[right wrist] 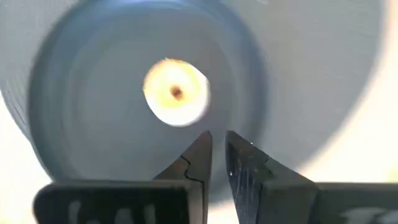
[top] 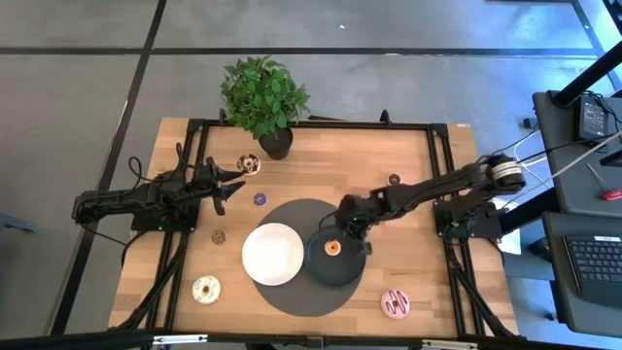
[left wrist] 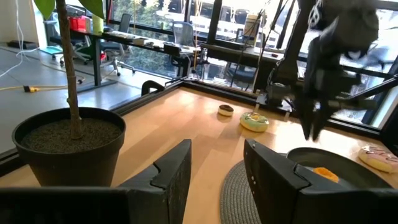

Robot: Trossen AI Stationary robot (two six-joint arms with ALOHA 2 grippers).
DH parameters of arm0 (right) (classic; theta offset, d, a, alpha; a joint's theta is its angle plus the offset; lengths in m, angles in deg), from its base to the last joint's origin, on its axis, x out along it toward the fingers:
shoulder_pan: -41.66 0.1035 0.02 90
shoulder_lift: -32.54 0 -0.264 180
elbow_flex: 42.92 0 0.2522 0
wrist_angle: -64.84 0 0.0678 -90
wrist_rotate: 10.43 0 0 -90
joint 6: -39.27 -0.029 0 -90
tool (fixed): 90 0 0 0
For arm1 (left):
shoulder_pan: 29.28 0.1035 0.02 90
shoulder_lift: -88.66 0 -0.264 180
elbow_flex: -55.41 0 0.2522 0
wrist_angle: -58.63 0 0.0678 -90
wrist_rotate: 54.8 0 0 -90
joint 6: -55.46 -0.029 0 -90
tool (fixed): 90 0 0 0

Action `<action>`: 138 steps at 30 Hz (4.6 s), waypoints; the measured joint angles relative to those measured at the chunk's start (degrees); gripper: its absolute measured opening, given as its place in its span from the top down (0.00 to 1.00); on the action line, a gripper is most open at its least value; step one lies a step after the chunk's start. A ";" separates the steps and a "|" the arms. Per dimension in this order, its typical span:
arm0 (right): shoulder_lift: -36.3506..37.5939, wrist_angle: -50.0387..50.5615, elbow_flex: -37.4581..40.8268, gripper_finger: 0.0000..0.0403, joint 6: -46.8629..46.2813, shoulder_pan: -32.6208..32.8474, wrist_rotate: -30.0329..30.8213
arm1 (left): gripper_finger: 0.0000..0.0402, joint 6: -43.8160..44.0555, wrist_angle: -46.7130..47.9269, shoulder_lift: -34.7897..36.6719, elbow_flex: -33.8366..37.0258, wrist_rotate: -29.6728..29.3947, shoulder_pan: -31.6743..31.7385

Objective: Pick & Place donuts
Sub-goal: Put the small black donut on the black plate

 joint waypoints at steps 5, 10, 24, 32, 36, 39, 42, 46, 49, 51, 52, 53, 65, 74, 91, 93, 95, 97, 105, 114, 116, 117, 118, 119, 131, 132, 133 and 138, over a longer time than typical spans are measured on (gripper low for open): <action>9.64 11.82 2.25 0.84 -2.84 -2.74 8.57 | 0.64 0.00 0.01 0.00 0.02 0.00 0.01; 19.43 14.41 8.60 0.84 -7.79 -10.06 13.14 | 0.64 0.00 -0.01 0.00 0.02 0.07 0.01; 28.87 9.77 21.85 0.67 -15.61 -31.29 18.42 | 0.64 0.00 -0.01 0.00 0.00 0.00 0.01; 28.87 5.07 26.70 0.57 -14.39 -32.47 18.36 | 0.64 0.00 -0.01 0.00 0.02 0.00 0.00; 28.87 4.91 28.24 0.57 -19.16 -33.28 18.40 | 0.64 0.00 -0.01 0.00 0.00 0.00 0.01; 28.87 4.51 29.14 0.57 -21.12 -34.09 18.43 | 0.64 -0.02 -0.01 0.00 0.02 -0.02 0.01; 28.87 4.12 30.41 0.59 -22.52 -34.88 18.95 | 0.64 0.00 -0.01 0.00 0.01 -0.02 0.01; 28.87 2.23 31.97 0.62 -22.54 -35.57 19.57 | 0.64 -0.02 -0.01 0.00 0.02 -0.04 -0.01; 28.87 0.11 32.97 0.66 -22.61 -35.58 19.55 | 0.64 0.00 -0.01 0.00 0.01 -0.04 0.01; 28.89 -1.01 33.31 0.68 -22.69 -35.58 19.17 | 0.64 -0.02 -0.01 0.00 0.02 -0.04 -0.01; 28.89 -1.50 33.58 0.69 -22.65 -35.58 19.14 | 0.64 0.00 -0.01 0.00 0.00 -0.04 0.01; 28.89 -1.88 33.89 0.70 -22.61 -35.58 19.12 | 0.64 -0.02 -0.01 0.00 0.02 -0.04 -0.01; 28.80 -2.47 34.84 0.76 -23.85 -35.58 18.85 | 0.64 -0.02 -0.01 0.00 0.02 -0.07 0.00; 25.00 -3.39 34.82 0.76 -24.24 -35.58 18.83 | 0.64 -0.02 -0.01 0.00 0.01 -0.07 -0.01; 24.82 1.24 27.07 0.96 -16.35 -33.45 18.03 | 0.64 -0.02 -0.01 0.00 0.02 -0.07 0.01; 24.82 1.14 25.08 0.95 -15.20 -31.22 14.94 | 0.64 -0.02 -0.01 0.00 0.02 -0.07 0.01; 24.84 0.40 23.46 0.95 -14.90 -28.07 11.65 | 0.64 -0.01 -0.01 0.00 0.00 -0.07 0.00; 24.84 -1.36 22.30 0.96 -14.93 -24.15 9.32 | 0.64 -0.02 -0.01 0.00 0.01 -0.07 0.01; 24.80 -8.26 18.99 0.97 -19.37 -5.56 7.25 | 0.64 -0.02 -0.01 0.00 0.02 -0.16 -0.01; 17.77 -8.90 14.29 0.98 -24.03 6.70 8.89 | 0.64 -0.02 -0.06 0.00 0.02 -3.26 0.00; 15.28 -8.91 13.40 0.98 -24.29 8.17 8.89 | 0.64 -0.01 -0.06 0.00 0.00 -3.32 0.01; 13.87 -9.20 12.97 0.98 -24.32 8.81 8.89 | 0.64 -0.02 -0.06 0.00 0.01 -3.31 0.01; 12.45 -9.64 12.61 0.98 -24.59 9.35 8.89 | 0.64 -0.02 -0.07 0.00 0.02 -3.27 0.00; 11.08 -10.14 12.25 0.97 -25.08 9.74 8.88 | 0.64 -0.02 -0.06 0.00 0.01 -3.23 -0.01; -2.13 -10.27 6.91 0.97 -24.18 12.30 8.12 | 0.64 -0.01 -0.06 0.00 0.02 -3.06 -0.01; -2.81 -10.17 6.61 0.97 -23.99 12.33 7.42 | 0.64 -0.02 -0.06 0.00 0.00 -3.04 0.01; -3.39 -10.15 6.34 0.97 -23.89 12.33 7.13 | 0.64 -0.02 -0.06 0.00 0.01 -3.04 0.00; -5.34 -10.39 6.06 0.97 -22.50 12.33 6.79 | 0.64 0.00 -0.06 0.00 0.00 -3.04 0.00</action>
